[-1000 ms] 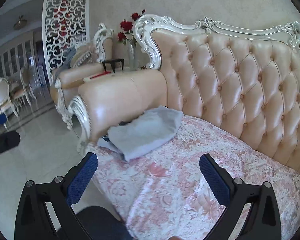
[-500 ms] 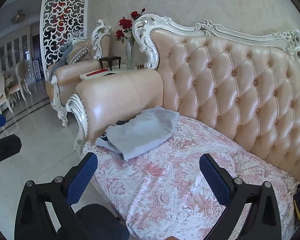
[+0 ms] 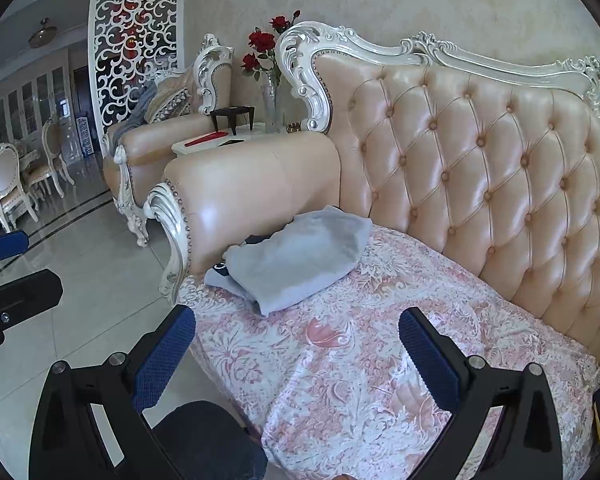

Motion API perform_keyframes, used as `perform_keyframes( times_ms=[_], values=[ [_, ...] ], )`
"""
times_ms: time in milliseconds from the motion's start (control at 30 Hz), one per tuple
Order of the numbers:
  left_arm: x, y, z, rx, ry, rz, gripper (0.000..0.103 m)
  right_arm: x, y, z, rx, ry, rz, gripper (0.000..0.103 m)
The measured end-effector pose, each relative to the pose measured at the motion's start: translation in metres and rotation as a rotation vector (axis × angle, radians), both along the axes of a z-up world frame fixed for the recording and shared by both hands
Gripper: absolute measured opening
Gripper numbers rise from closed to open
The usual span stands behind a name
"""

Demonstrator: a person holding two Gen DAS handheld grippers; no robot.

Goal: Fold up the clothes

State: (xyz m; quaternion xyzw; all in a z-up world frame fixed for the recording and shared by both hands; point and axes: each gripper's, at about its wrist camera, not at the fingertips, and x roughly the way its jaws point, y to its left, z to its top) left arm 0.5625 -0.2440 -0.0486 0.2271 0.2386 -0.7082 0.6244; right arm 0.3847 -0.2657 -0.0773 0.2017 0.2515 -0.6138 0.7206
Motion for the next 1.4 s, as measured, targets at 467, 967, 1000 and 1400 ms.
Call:
perform_keyframes(
  times_ms=[467,967,1000,1400],
  values=[
    [0.002,0.003,0.002,-0.008,0.024,0.016,0.103,0.001,0.000,-0.002,0.014,-0.014,0.006,0.103],
    [-0.009,0.004,0.002,-0.006,0.008,-0.039,0.103,0.001,-0.001,-0.005,0.025,-0.016,0.012,0.103],
    [-0.009,0.004,0.002,-0.008,0.004,-0.034,0.103,0.001,-0.001,-0.005,0.025,-0.015,0.011,0.103],
    [-0.010,0.005,0.000,-0.028,0.010,-0.021,0.103,-0.001,-0.002,-0.006,0.027,-0.020,0.009,0.103]
  ],
)
